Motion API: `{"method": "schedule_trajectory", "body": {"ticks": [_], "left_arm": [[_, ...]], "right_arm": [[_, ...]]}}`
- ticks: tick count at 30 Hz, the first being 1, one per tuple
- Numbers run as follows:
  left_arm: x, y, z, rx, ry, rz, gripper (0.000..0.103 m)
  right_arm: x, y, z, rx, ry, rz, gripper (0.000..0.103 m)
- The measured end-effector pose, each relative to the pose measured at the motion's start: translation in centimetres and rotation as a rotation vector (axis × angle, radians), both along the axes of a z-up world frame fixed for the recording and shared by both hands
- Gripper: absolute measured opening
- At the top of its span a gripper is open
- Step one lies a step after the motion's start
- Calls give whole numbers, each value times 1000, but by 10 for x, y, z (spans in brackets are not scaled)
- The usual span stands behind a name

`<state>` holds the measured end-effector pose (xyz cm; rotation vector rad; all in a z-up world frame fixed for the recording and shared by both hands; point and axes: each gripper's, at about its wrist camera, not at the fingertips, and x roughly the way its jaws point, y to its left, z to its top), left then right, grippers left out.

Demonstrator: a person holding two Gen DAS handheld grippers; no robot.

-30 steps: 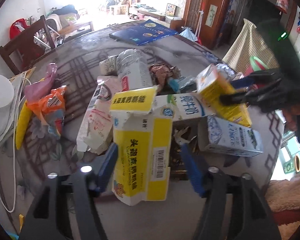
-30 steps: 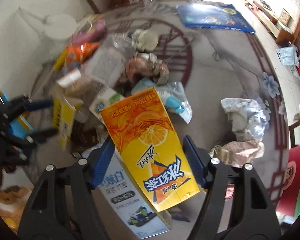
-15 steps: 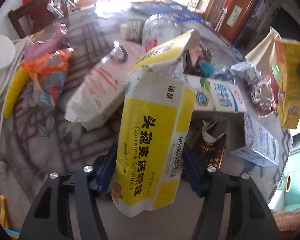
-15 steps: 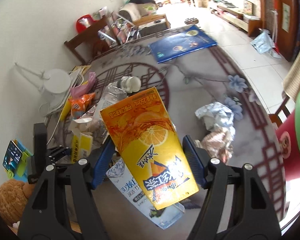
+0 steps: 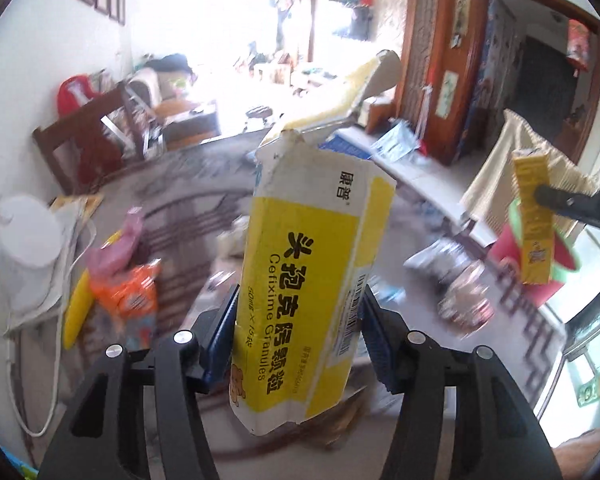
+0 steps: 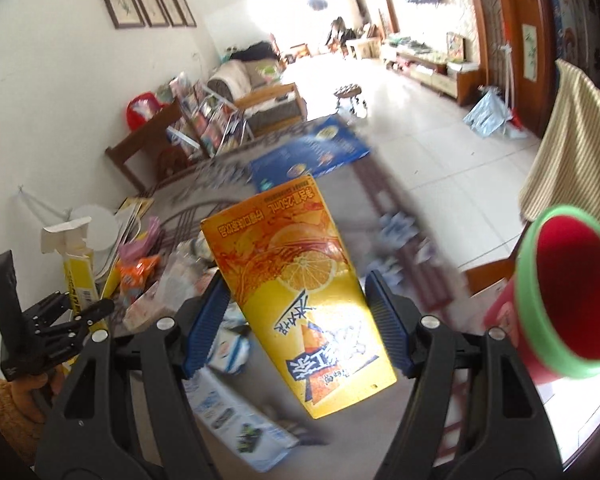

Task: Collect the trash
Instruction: 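Carry both items to the red bin and release them inside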

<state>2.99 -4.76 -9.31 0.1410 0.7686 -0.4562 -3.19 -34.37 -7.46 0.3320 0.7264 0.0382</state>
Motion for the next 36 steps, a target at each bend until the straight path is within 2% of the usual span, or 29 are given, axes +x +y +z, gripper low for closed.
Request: {"method": "schedule_trajectory", "body": {"ticks": [4, 7, 11, 16, 21, 26, 30, 35, 36], "left_arm": [[-1, -62, 11, -27, -11, -50, 54], [-7, -112, 18, -76, -8, -86, 54], [-15, -180, 29, -89, -33, -152, 55], [-25, -253, 36, -123, -45, -217, 55], [-32, -310, 30, -134, -18, -292, 55], [-34, -361, 15, -162, 70, -360, 56], [-40, -390, 2, -154, 115, -416, 59], [-47, -428, -6, -139, 146, -494, 59], [-48, -434, -5, -133, 145, -511, 62]], "right_arm": [[-13, -53, 4, -26, -11, -50, 68], [-26, -105, 6, -41, -21, -135, 68], [-37, -165, 7, -105, 7, -225, 68], [-47, -216, -6, -129, 48, -256, 68], [-56, -252, -21, -123, 92, -269, 68], [-63, -270, -30, -111, 133, -294, 70], [-75, -288, -31, -127, 138, -341, 81], [-96, -314, -28, -120, 134, -418, 82], [-100, -317, -28, -121, 133, -430, 82]]}}
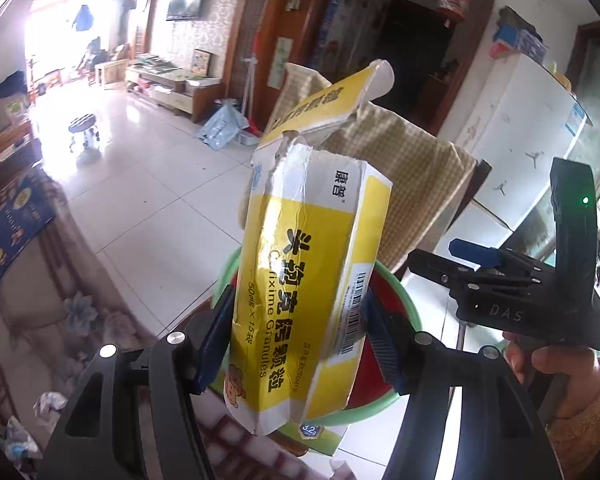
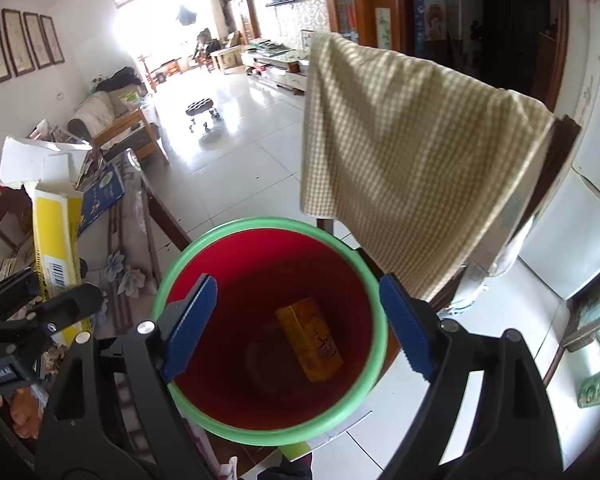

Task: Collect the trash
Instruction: 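Carry both items to the red bin and release them inside, then grasp the clear plastic bottle with the right tool while the left tool grasps the pink-printed bag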

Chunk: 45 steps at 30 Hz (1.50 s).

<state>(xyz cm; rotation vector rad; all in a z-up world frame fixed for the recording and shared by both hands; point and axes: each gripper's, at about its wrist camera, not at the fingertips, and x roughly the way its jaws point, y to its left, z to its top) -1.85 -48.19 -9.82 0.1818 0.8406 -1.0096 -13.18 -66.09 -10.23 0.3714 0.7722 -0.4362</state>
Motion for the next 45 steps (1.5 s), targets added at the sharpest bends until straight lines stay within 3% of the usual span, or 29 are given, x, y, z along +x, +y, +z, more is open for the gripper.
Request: {"method": "schedule_trajectory", "body": {"ticks": [3, 7, 15, 19, 25, 31, 37, 40, 45], "left_arm": [[-5, -15, 2, 3, -23, -26, 70], [-4, -18, 4, -21, -3, -24, 72], [3, 34, 13, -32, -23, 90, 76], [6, 84, 10, -10, -36, 223, 76], [10, 162, 1, 21, -30, 384, 76], [19, 254, -3, 54, -76, 503, 81], [46, 368, -13, 137, -93, 605, 81], [61, 419, -25, 167, -65, 670, 81], [72, 489, -38, 151, 1, 752, 81]], "right_arm": [[-10, -8, 3, -16, 2, -27, 83], [-19, -14, 9, -32, -8, -63, 84], [-7, 4, 27, -40, -57, -23, 87], [12, 30, 31, -48, -80, 53, 90], [51, 81, 20, -17, -43, 176, 90], [84, 162, 22, -24, -43, 309, 91], [99, 257, 14, 17, 0, 421, 91], [100, 296, 6, 72, 20, 450, 91], [120, 357, -7, 239, 15, 516, 91]]}}
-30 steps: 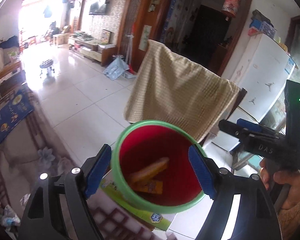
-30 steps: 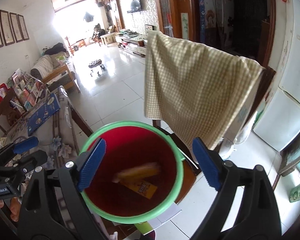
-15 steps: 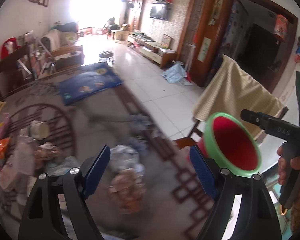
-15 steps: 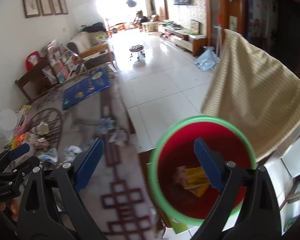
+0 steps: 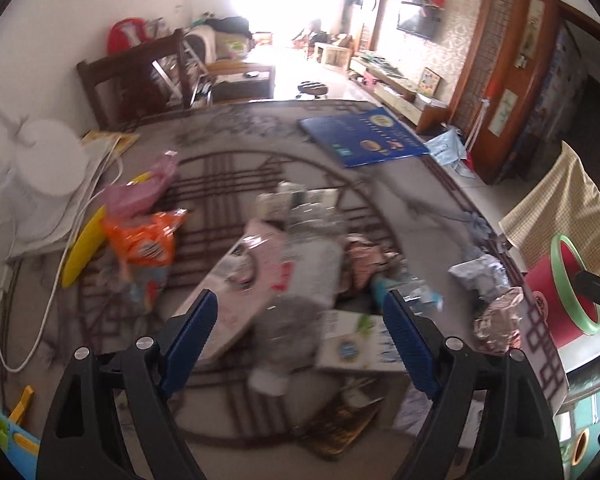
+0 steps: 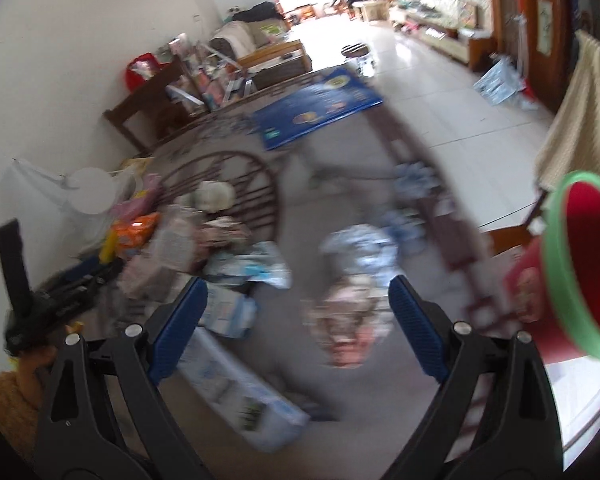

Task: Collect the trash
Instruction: 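Grasp the clear plastic bottle with the right tool while the left tool grasps the pink-printed bag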

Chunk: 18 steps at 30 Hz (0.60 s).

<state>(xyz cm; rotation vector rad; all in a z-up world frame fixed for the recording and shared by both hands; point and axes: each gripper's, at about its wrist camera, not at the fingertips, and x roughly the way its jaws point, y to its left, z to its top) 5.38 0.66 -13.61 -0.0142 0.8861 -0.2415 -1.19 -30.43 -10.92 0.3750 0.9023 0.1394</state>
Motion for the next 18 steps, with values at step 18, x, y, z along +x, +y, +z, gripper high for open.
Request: {"method": "schedule_trajectory", "body": {"ticks": [18], "left_arm": [[2, 87, -32, -15, 51, 47, 81]], "right_arm": [[135, 167, -61, 188, 231, 211, 80]]}}
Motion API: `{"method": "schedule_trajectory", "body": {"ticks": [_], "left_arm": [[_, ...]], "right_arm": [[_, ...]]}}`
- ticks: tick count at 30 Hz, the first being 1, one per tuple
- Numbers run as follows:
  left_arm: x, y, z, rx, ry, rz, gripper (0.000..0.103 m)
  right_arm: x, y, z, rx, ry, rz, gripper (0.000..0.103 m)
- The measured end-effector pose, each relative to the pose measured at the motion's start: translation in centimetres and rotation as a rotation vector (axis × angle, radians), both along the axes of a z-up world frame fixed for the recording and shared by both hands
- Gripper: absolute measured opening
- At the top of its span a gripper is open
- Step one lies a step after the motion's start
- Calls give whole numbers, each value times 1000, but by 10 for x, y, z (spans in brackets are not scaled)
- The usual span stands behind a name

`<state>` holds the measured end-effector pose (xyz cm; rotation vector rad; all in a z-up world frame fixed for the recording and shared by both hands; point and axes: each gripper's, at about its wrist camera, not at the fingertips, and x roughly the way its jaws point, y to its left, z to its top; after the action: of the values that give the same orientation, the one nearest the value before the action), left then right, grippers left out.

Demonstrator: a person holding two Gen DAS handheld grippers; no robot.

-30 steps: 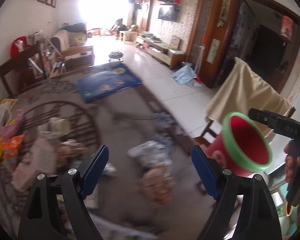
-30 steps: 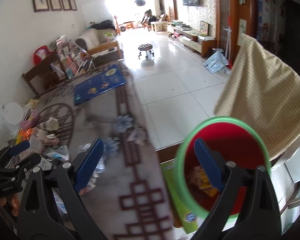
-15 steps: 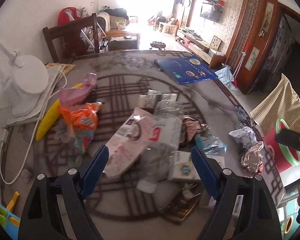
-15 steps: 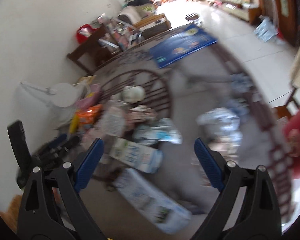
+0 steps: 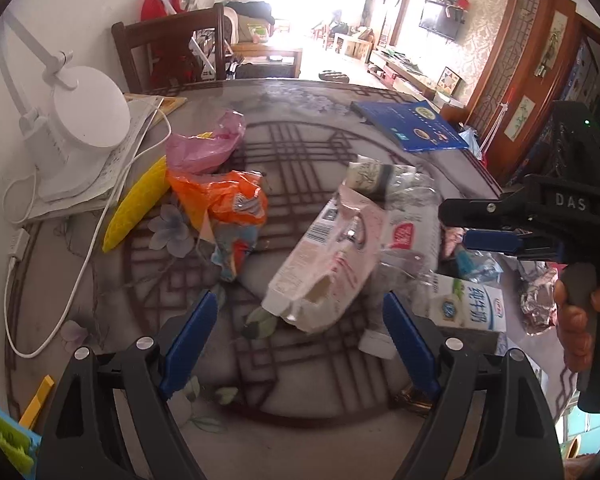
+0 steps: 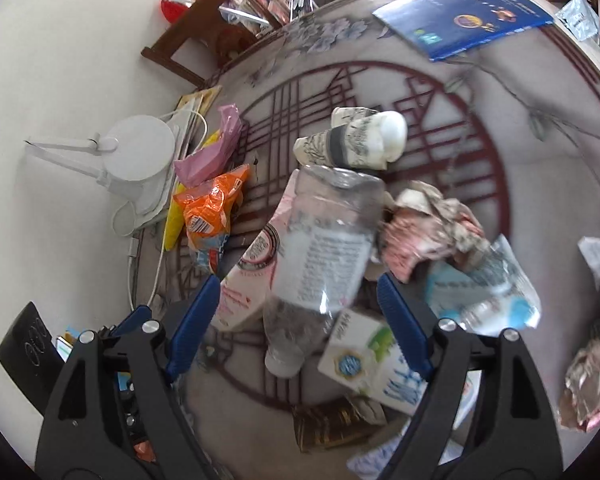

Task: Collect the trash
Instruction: 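Grasp the clear plastic bottle with the right tool while the left tool grasps the pink-printed bag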

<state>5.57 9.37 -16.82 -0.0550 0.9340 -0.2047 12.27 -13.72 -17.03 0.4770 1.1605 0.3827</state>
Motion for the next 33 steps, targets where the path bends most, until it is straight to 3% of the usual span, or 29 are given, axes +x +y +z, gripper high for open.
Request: {"method": "schedule_trajectory", "body": {"ticks": [9, 11, 12, 13, 20, 26, 33], "left_arm": [[16, 0, -9, 11, 12, -18, 81], [17, 2, -11, 12, 19, -13, 81], [18, 3, -12, 8, 23, -9, 81], [20, 4, -12, 6, 26, -7, 81], [36, -5, -6, 34, -10, -60, 80], [60, -38, -13, 115, 11, -233, 80], [76, -56, -43, 164, 118, -267, 80]], "right_arm": [[25, 17, -37, -5, 107, 23, 79], [25, 18, -44, 14, 125, 34, 66], [25, 18, -46, 19, 130, 40, 54], [24, 17, -46, 33, 132, 44, 51], [-6, -13, -3, 79, 9, 22, 49], [-40, -47, 28, 55, -72, -33, 49], [-63, -74, 34, 20, -102, -119, 49]]}}
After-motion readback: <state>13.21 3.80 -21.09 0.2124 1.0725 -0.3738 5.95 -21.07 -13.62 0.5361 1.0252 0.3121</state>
